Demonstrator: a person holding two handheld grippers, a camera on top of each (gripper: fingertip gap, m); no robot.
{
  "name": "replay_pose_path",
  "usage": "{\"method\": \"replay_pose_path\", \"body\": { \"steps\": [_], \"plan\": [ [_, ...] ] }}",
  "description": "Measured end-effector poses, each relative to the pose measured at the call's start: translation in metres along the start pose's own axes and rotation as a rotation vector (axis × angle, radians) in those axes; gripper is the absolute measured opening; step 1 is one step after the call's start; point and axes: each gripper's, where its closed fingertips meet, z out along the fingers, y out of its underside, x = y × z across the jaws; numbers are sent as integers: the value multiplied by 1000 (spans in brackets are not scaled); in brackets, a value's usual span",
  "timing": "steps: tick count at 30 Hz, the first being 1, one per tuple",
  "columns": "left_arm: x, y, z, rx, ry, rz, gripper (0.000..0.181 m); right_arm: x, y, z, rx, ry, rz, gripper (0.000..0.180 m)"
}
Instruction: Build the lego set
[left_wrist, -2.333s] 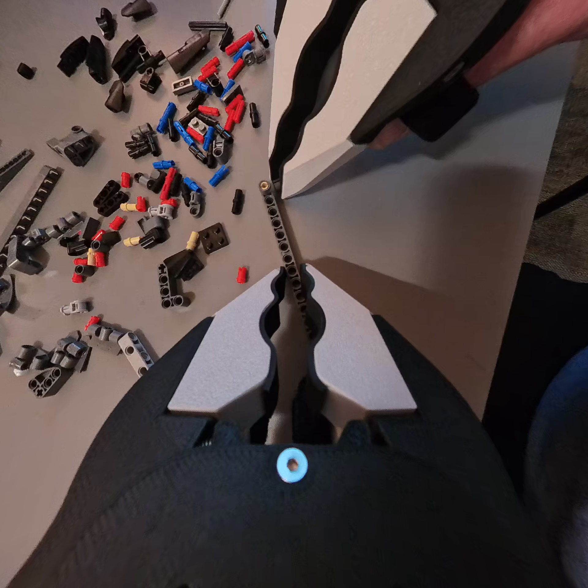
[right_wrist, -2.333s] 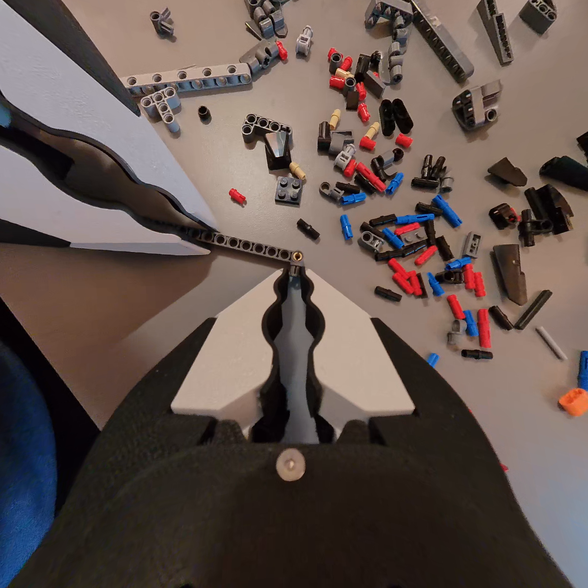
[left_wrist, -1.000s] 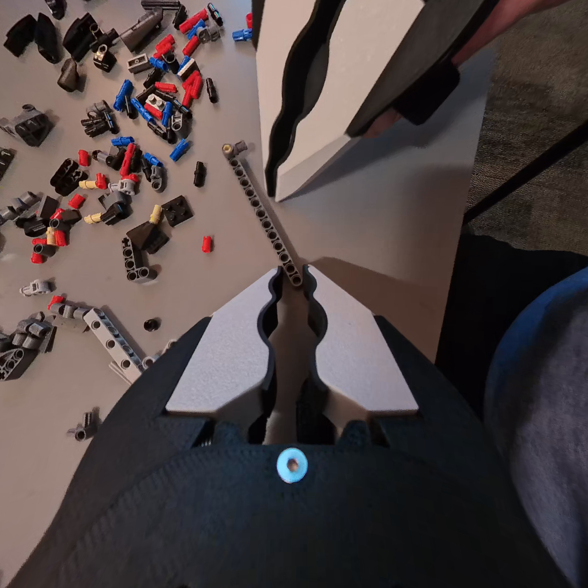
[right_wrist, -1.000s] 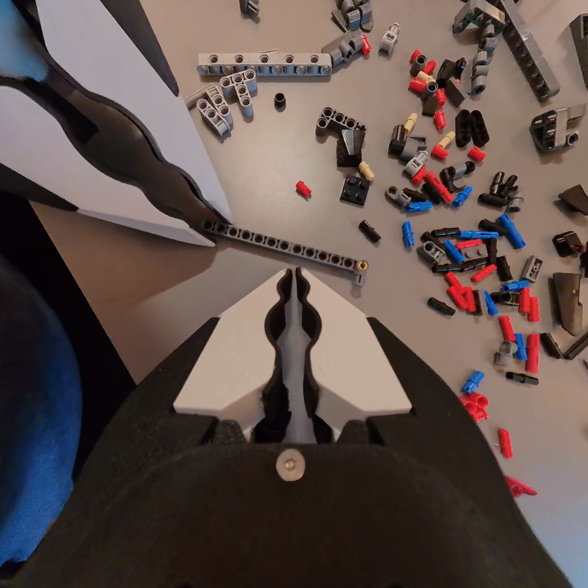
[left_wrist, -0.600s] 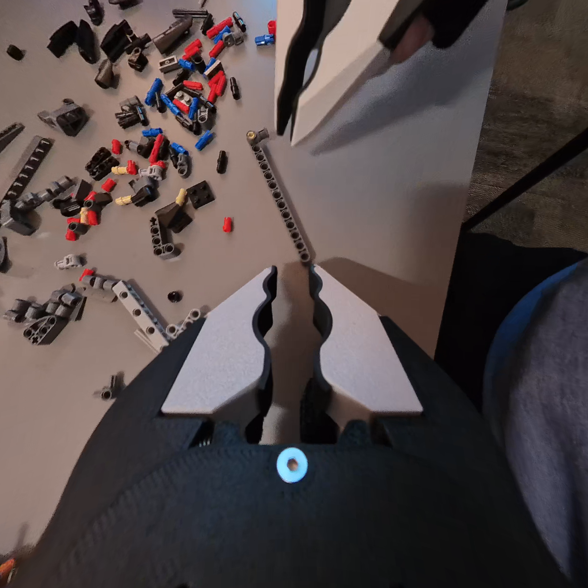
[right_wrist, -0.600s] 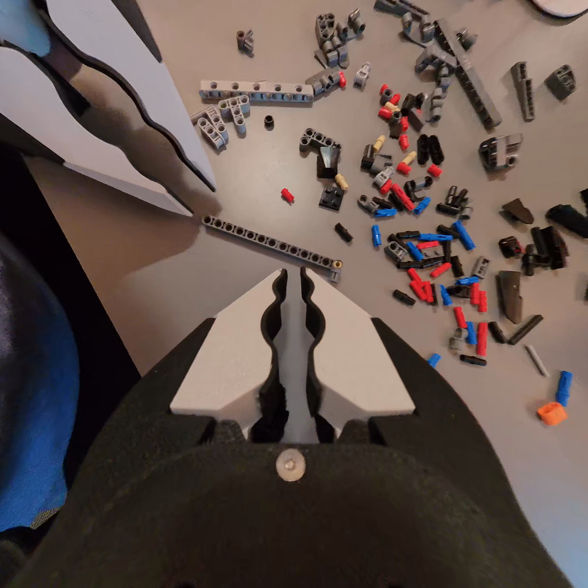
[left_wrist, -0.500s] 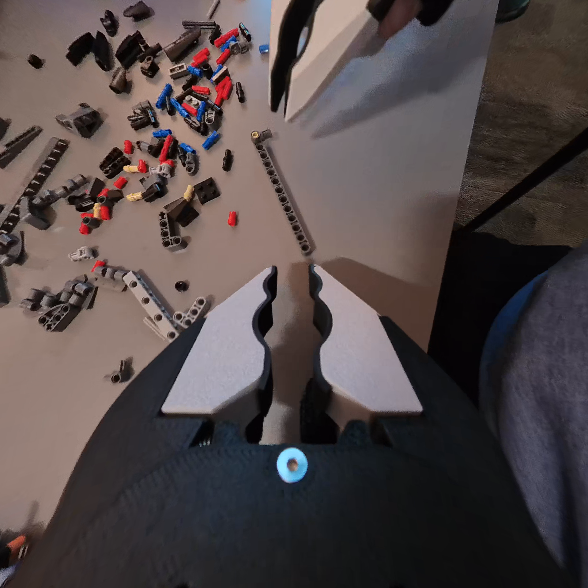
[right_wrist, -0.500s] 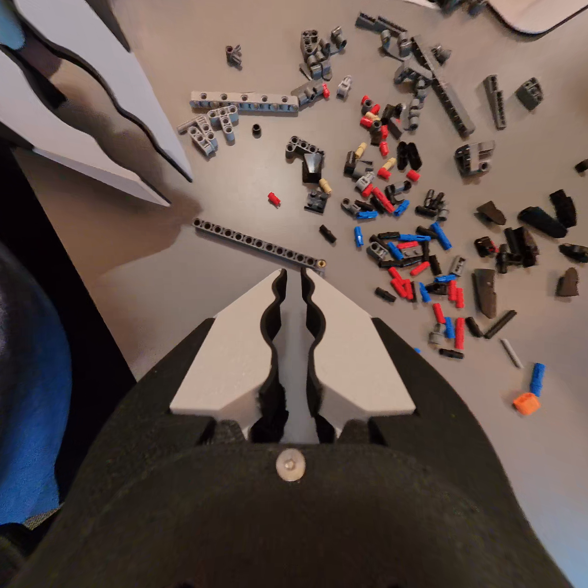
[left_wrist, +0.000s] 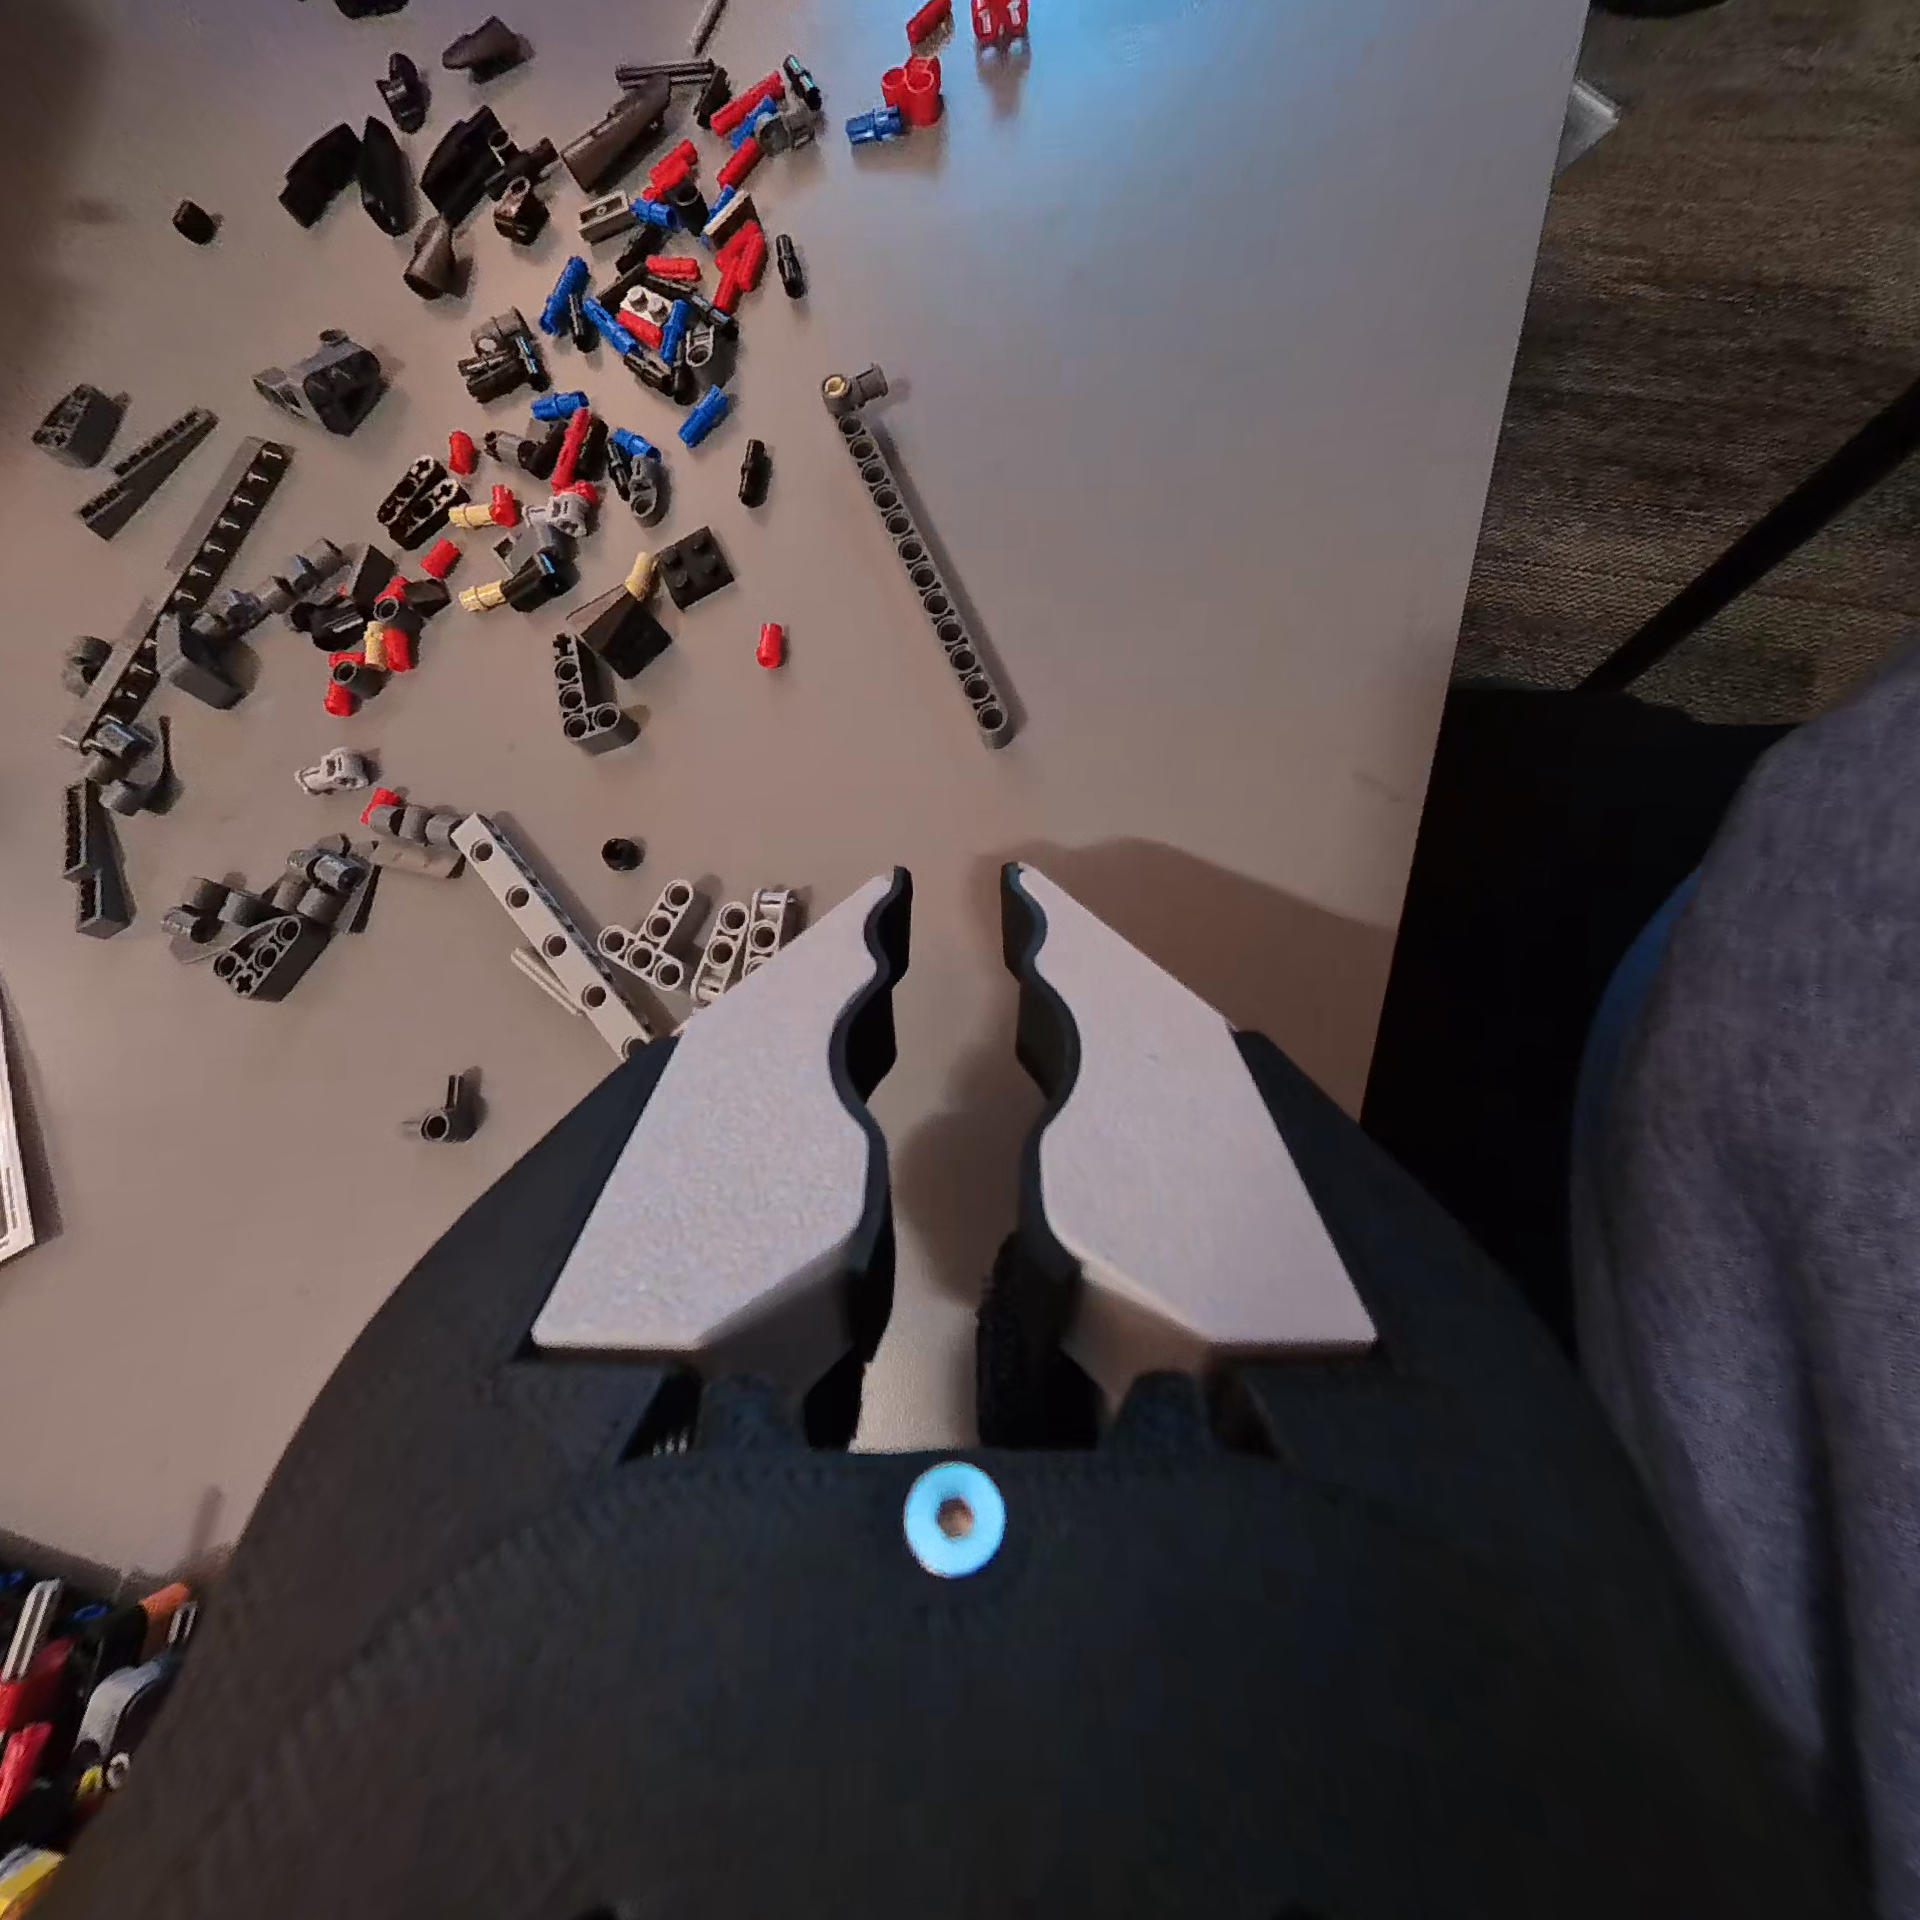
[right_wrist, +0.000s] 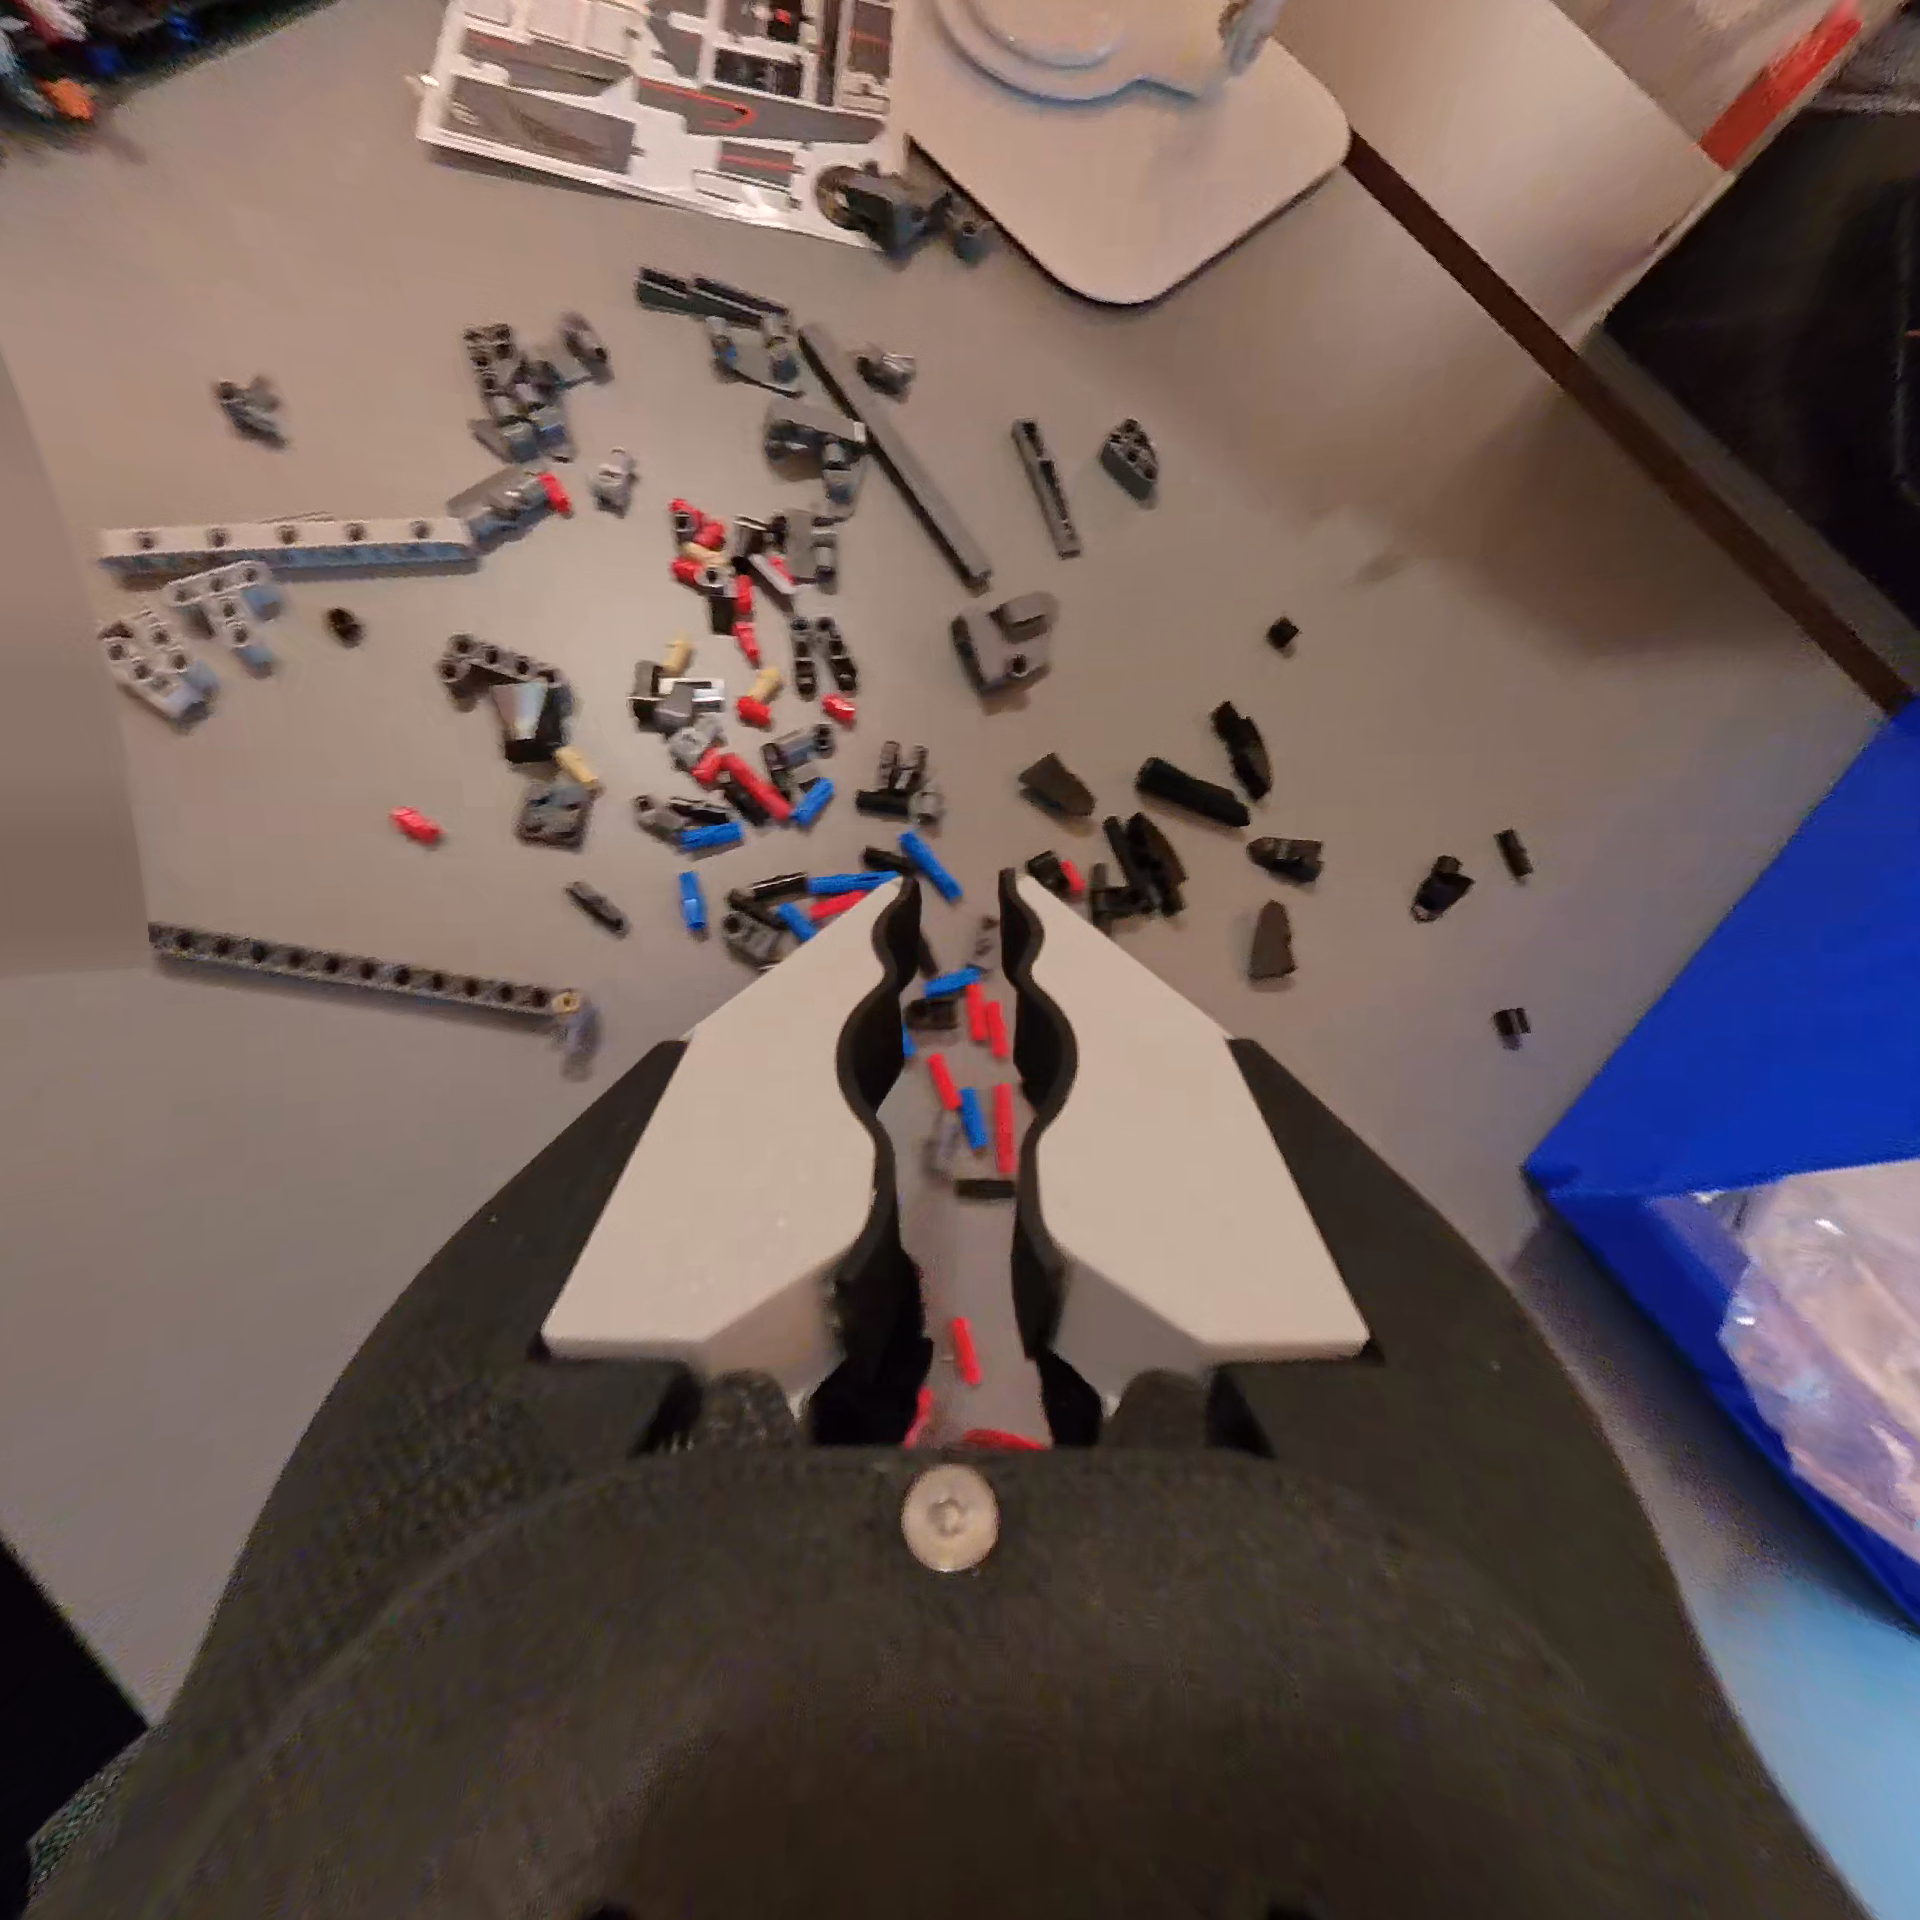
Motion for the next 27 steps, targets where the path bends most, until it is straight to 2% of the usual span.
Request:
{"method": "replay_pose_path", "body": {
  "steps": [3,9,14,21,27],
  "plan": [
    [1,1,-1,1,4,4,15,24,2,10,-43,8,15,10],
    [1,6,-1,-6,15,14,14,60,32,27,-170,24,29,9],
    [1,7,1,-6,19,20,13,50,47,35,-213,-72,11,3],
    [0,6,0,-5,16,18,13,63,68,29,-298,-22,22,4],
    [3,4,2,-3,24,28,13,32,82,20,-335,-140,-126,2]
  ]
}}
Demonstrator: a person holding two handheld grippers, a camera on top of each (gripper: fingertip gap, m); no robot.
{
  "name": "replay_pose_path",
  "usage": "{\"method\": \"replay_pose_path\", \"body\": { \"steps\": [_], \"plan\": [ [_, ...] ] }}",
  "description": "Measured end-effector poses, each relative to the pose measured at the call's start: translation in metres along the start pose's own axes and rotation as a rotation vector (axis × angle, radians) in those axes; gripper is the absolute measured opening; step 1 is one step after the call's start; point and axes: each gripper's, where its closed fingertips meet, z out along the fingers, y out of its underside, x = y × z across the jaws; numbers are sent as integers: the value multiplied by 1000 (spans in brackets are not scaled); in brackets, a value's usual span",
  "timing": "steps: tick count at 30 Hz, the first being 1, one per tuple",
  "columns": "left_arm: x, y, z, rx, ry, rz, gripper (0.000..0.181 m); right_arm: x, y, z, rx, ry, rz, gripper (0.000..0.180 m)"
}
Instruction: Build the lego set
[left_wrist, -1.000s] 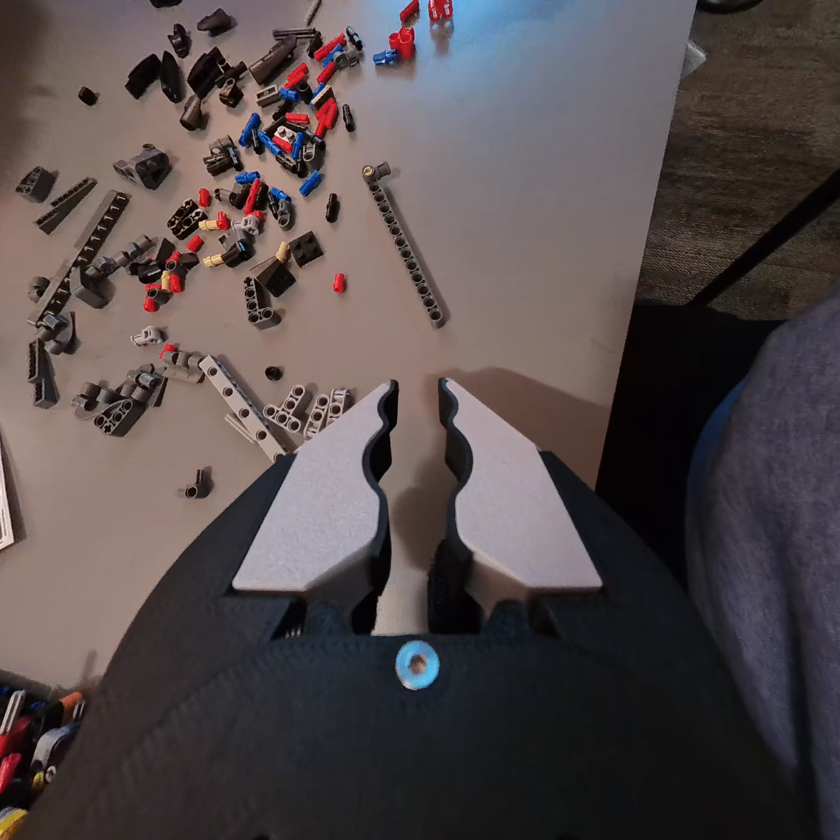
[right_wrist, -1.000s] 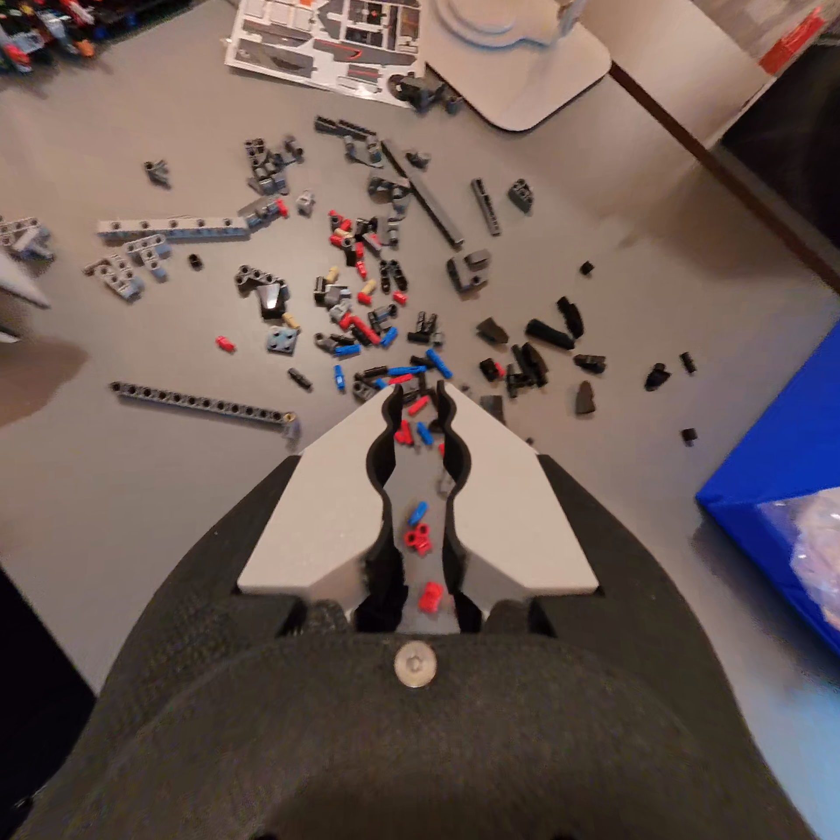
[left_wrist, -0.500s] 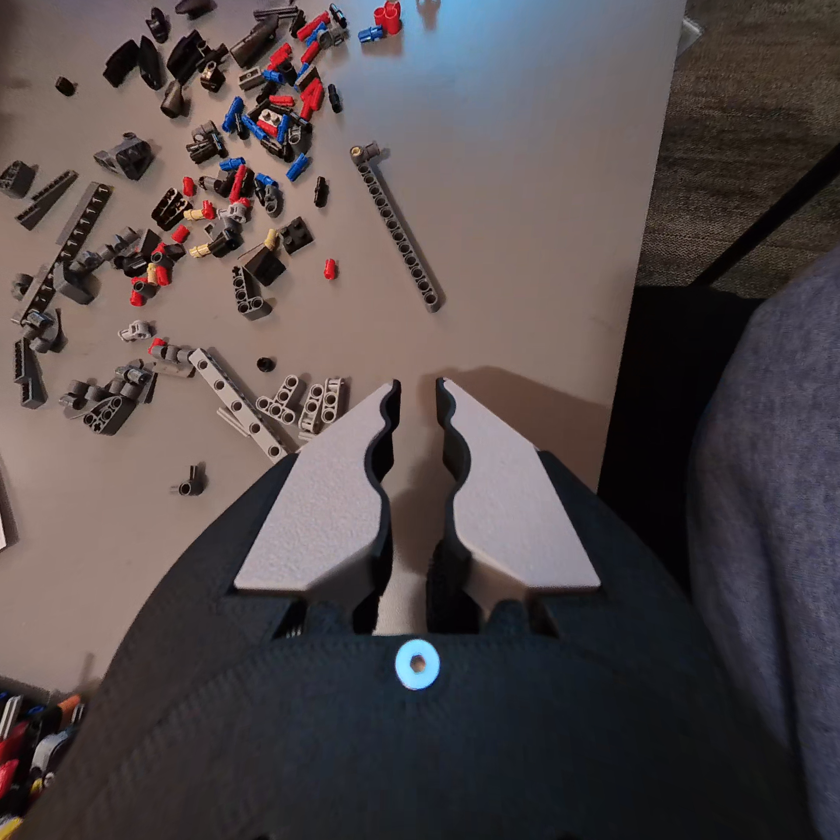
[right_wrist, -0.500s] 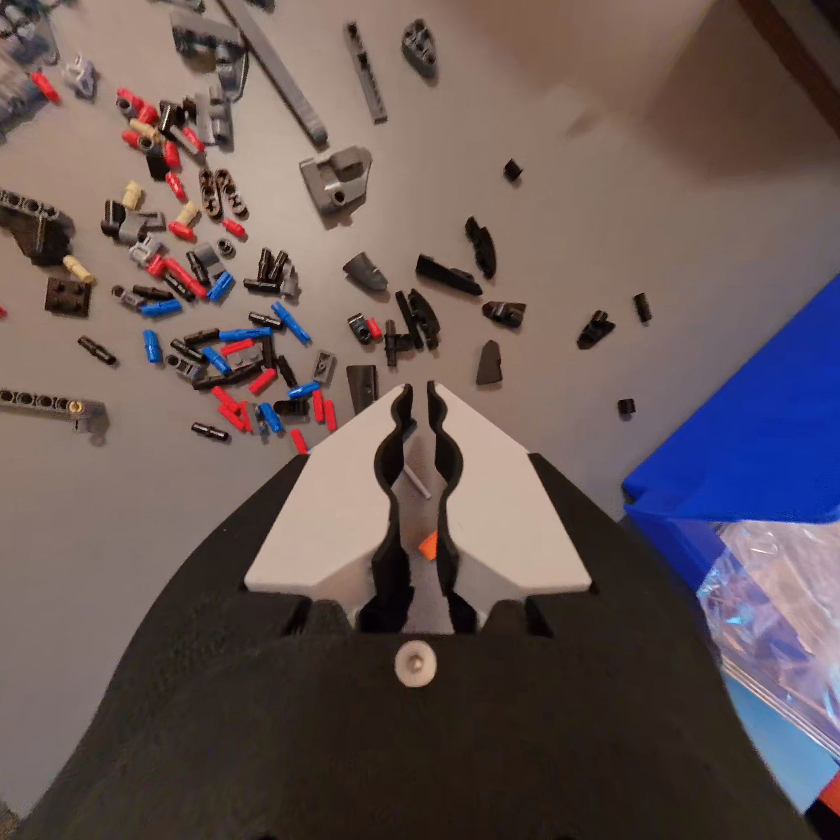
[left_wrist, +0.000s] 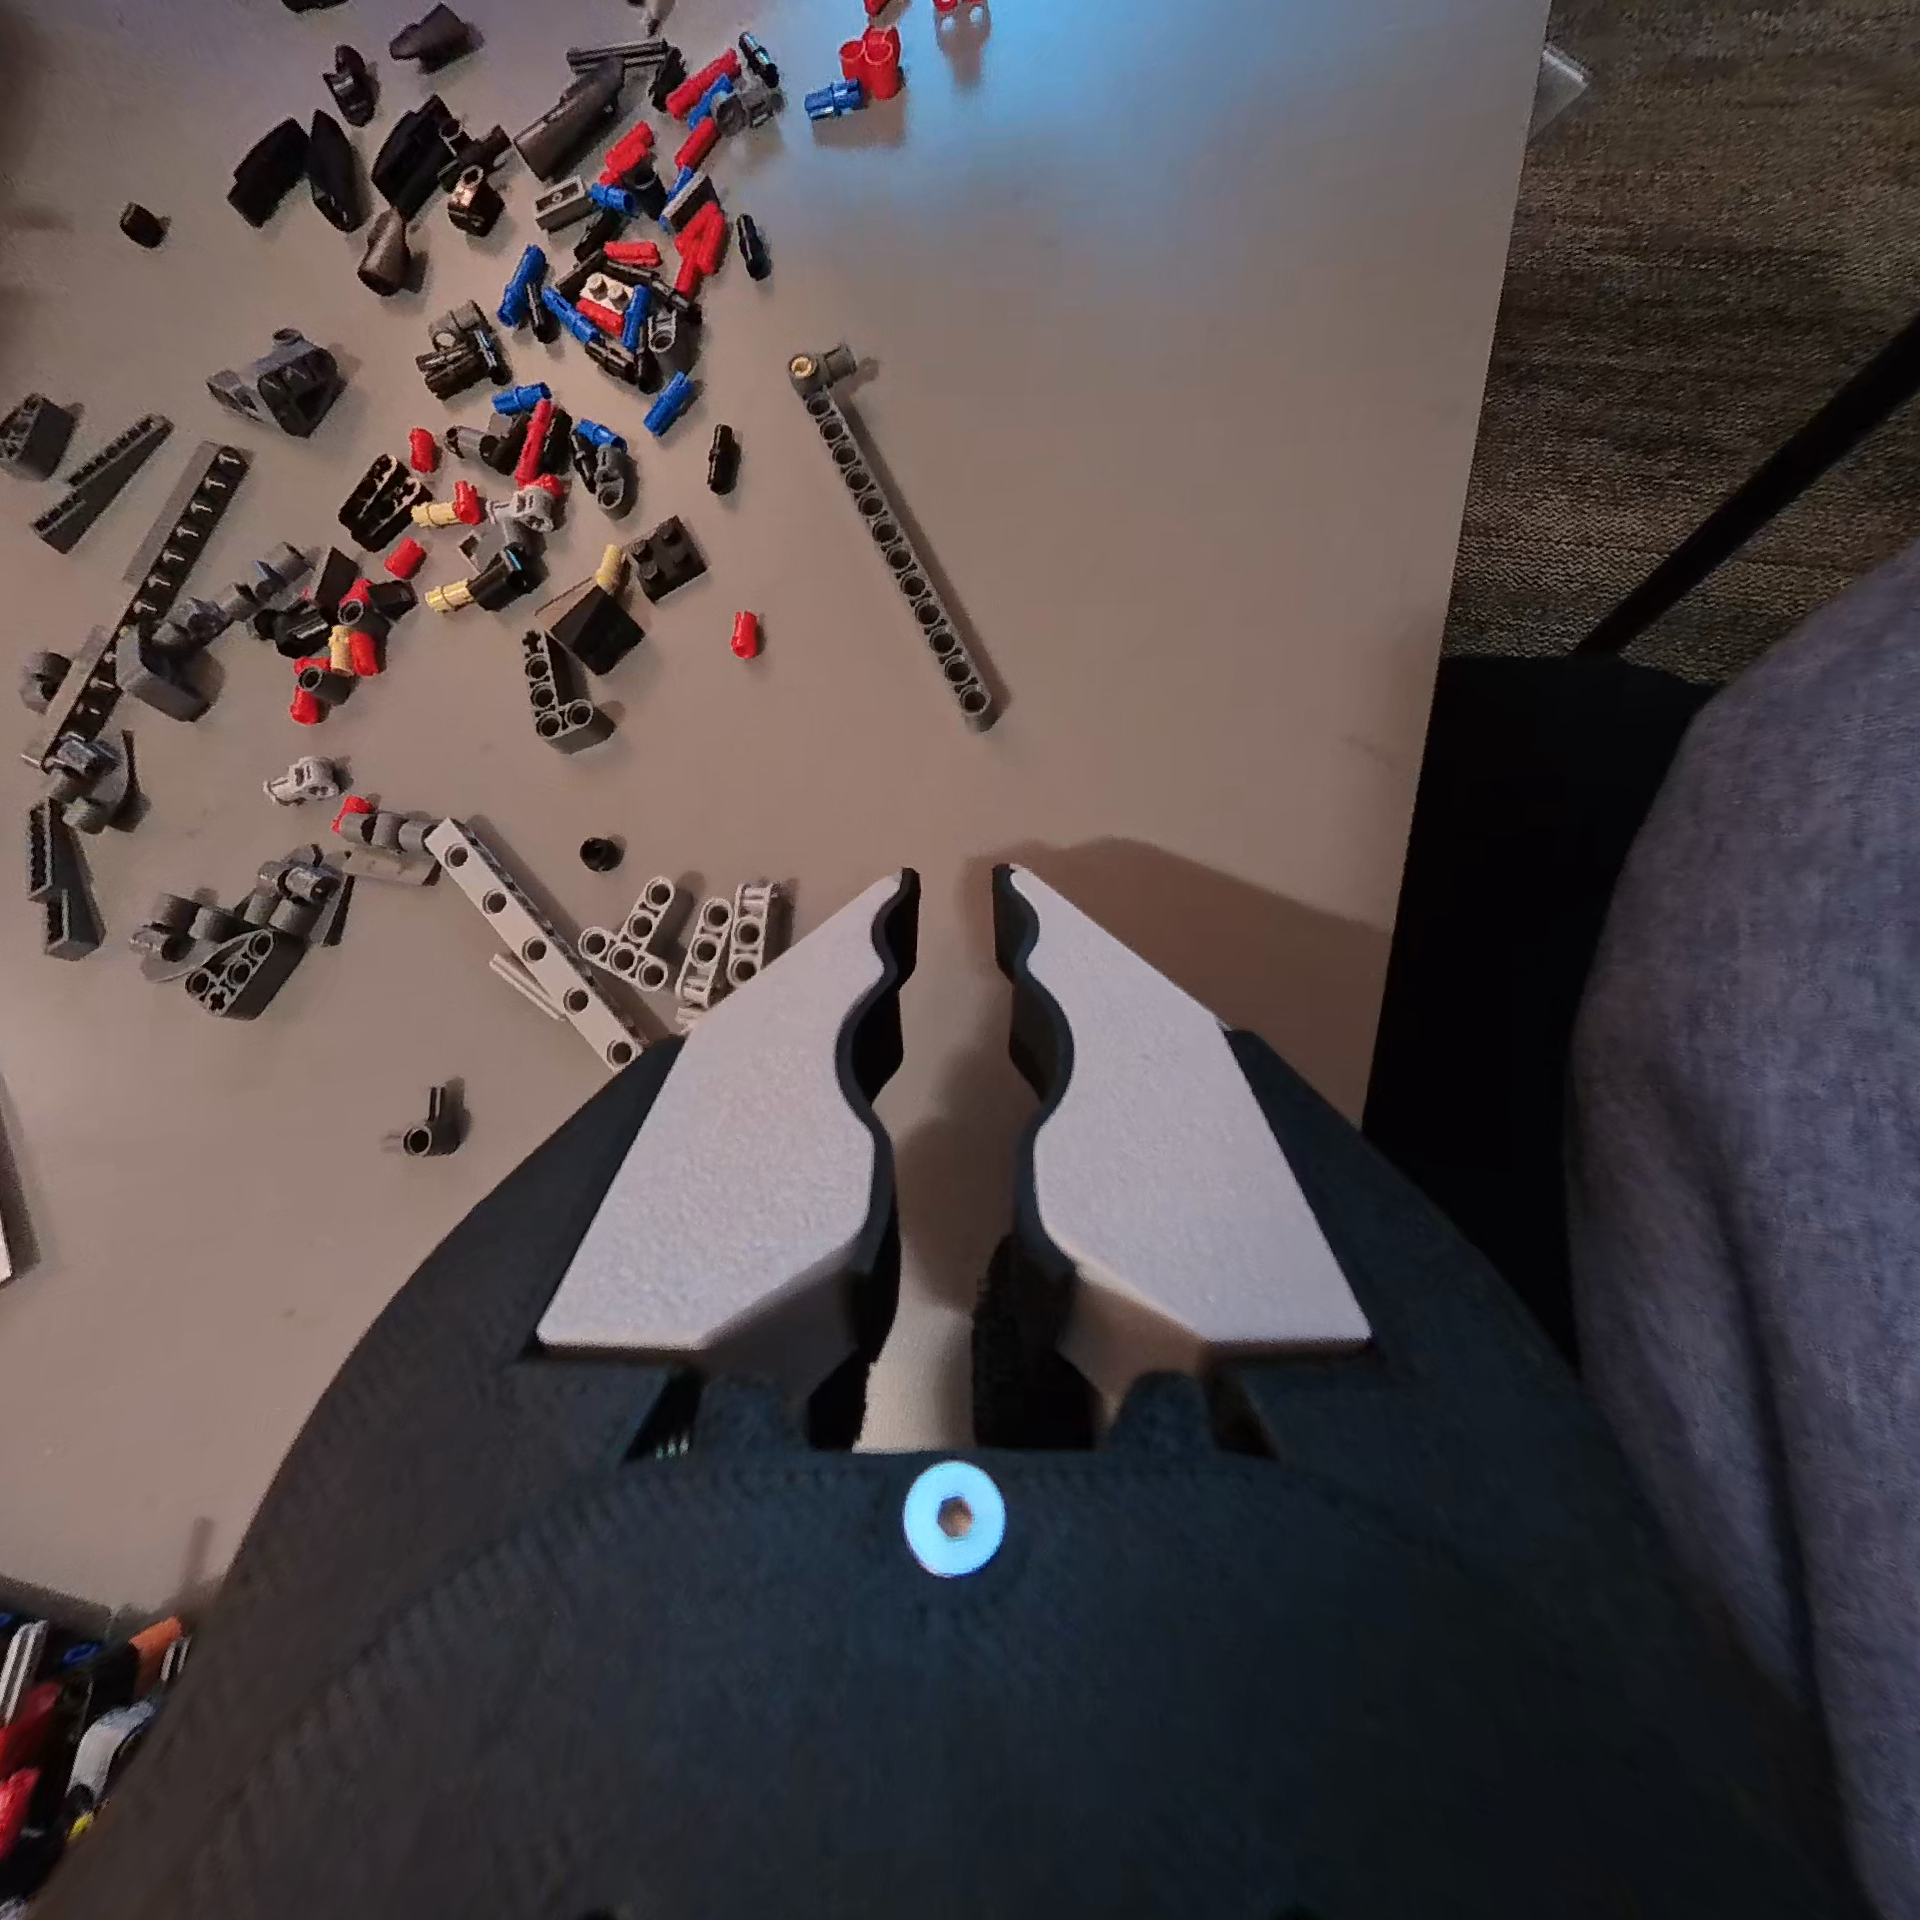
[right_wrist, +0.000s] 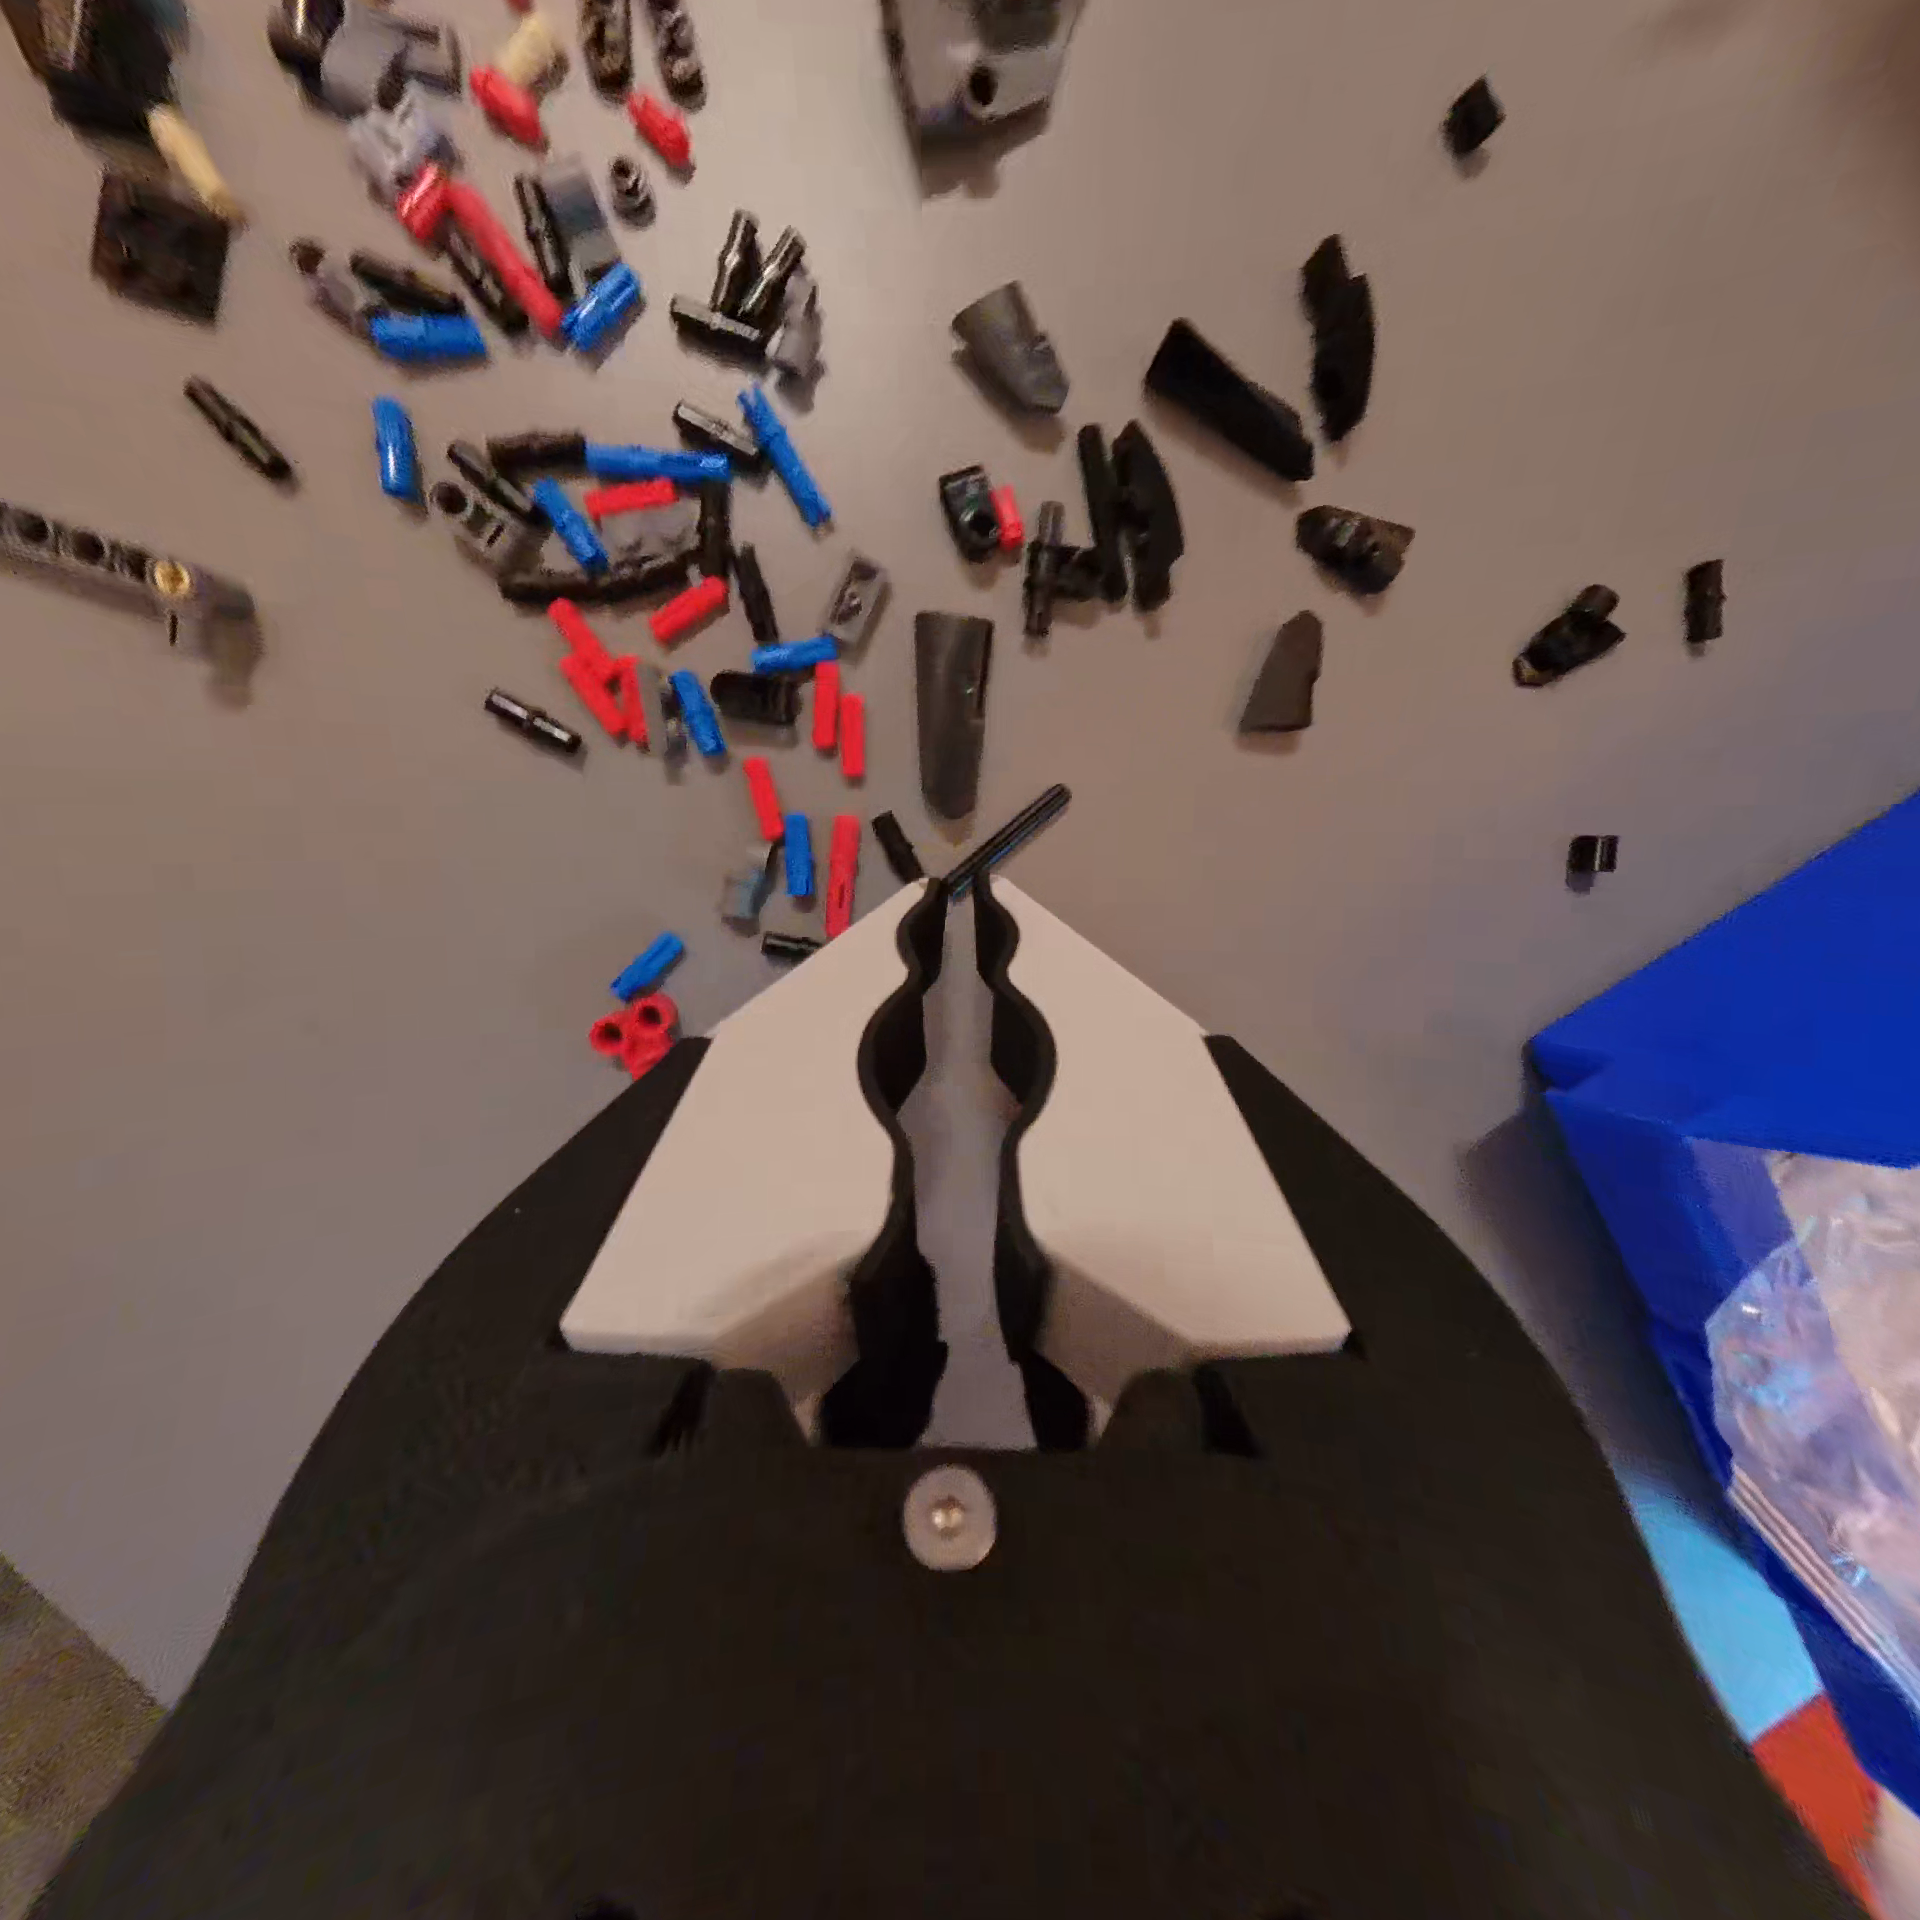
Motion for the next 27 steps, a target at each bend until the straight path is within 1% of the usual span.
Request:
{"method": "replay_pose_path", "body": {
  "steps": [2,5,7,11,16,21,24,27],
  "plan": [
    [2,0,1,-1,4,4,13,-9,-2,2,24,-25,-68,3],
    [3,-1,1,-2,1,10,12,-12,-3,5,42,-34,-111,3],
    [3,-1,0,-1,0,10,12,-8,-4,7,49,-27,-119,3],
    [2,-2,0,1,-2,11,12,-11,-2,10,61,-79,-136,3],
    [2,-3,2,-1,1,15,12,-8,-1,10,79,-113,-77,1],
    [-3,-7,2,16,-23,18,14,-10,-2,8,140,-144,13,0],
    [-13,-21,-1,65,-71,21,17,-26,-16,-6,217,-209,53,0],
    [-30,-45,-5,141,-168,81,23,-69,-52,-33,336,-365,52,0]
  ]
}}
